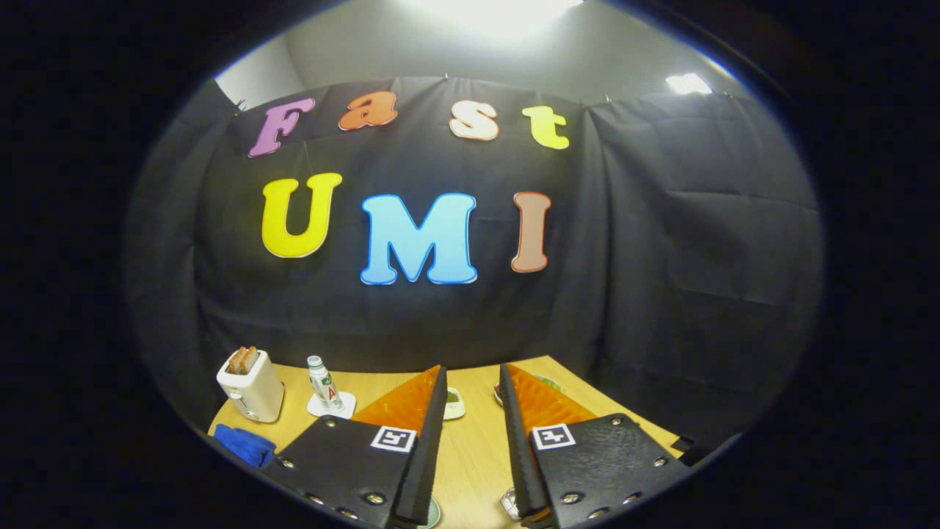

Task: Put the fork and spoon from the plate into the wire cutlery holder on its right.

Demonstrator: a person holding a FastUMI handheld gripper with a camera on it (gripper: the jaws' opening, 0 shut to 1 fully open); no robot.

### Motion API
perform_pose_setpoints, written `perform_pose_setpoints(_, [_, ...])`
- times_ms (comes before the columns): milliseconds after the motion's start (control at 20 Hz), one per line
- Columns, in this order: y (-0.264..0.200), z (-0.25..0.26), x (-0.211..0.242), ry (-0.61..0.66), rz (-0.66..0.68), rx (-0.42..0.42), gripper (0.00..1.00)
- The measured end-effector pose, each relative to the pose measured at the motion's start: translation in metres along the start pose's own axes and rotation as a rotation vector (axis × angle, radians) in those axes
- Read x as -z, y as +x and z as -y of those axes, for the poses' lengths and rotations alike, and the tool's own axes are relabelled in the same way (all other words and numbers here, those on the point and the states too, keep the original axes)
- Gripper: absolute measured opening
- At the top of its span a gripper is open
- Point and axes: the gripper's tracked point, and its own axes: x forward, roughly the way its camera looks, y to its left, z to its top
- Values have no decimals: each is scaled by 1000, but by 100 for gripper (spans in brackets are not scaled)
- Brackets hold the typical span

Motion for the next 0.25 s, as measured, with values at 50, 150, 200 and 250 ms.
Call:
perform_pose_setpoints(50, [1,-2,-5,-7,16,-4,45])
perform_pose_setpoints(150, [-3,-8,-17,-13,40,-21,44])
perform_pose_setpoints(200, [-5,-10,-22,-17,49,-26,44])
perform_pose_setpoints(250, [-4,-11,-24,-19,57,-33,45])
